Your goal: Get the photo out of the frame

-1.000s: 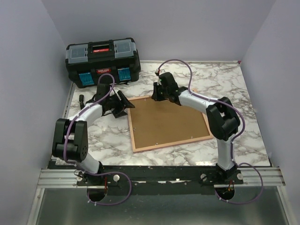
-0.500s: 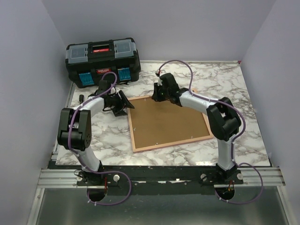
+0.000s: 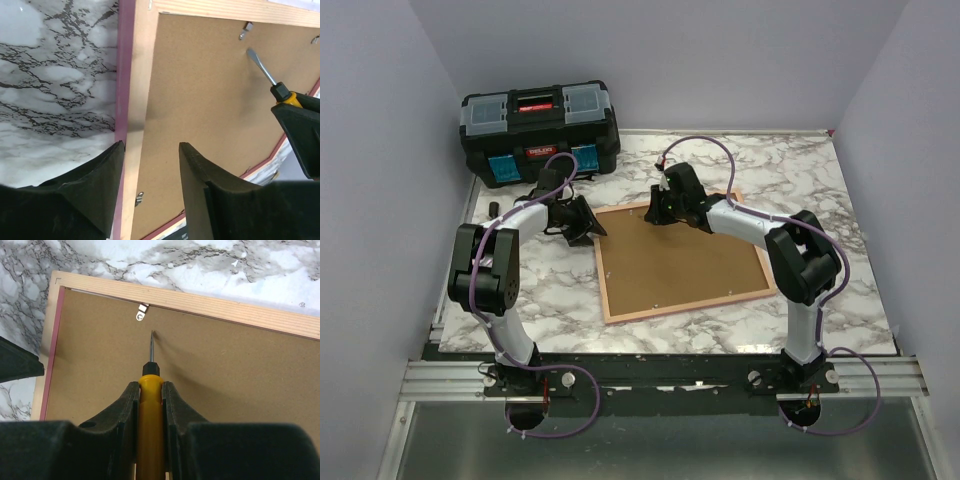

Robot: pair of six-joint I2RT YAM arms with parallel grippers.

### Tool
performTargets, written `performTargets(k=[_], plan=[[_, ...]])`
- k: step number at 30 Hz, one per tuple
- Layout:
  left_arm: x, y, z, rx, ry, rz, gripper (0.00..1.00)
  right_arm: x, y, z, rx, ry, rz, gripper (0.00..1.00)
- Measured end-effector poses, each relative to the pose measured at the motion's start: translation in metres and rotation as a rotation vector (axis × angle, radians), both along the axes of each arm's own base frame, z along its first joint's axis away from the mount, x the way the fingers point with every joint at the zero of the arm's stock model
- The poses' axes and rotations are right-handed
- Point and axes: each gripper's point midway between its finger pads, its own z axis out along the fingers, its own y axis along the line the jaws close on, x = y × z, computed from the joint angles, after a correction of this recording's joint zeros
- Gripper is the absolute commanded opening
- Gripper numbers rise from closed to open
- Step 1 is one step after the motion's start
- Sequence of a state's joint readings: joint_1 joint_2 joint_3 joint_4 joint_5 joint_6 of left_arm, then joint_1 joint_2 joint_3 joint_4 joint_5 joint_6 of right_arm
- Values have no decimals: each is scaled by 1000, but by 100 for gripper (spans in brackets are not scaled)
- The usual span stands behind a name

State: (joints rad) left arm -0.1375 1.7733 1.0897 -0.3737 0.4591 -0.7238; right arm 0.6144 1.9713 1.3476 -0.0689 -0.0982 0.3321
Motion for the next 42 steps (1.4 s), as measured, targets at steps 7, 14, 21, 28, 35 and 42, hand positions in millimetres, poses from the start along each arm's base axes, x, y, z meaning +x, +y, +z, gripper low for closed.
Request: performTargets(k=[7, 14, 21, 28, 35, 42], plan=[[-4, 0, -14, 40, 35, -6, 42, 10, 8, -2, 16, -13, -3, 1], [-5, 1, -16, 51, 39, -12, 40, 20, 15, -2, 13, -31, 12, 1], [-6, 2, -18, 58, 43, -13, 39, 20, 20, -2, -8, -73, 99, 1], [-8, 4, -19, 68, 60, -8, 39, 17, 33, 1, 14, -113, 199, 1], [-8, 4, -21, 69, 65, -8, 39, -31, 79, -1, 121, -64, 427, 1], [-8, 4, -21, 69, 65, -8, 39, -32, 67, 7, 112, -45, 311, 1]])
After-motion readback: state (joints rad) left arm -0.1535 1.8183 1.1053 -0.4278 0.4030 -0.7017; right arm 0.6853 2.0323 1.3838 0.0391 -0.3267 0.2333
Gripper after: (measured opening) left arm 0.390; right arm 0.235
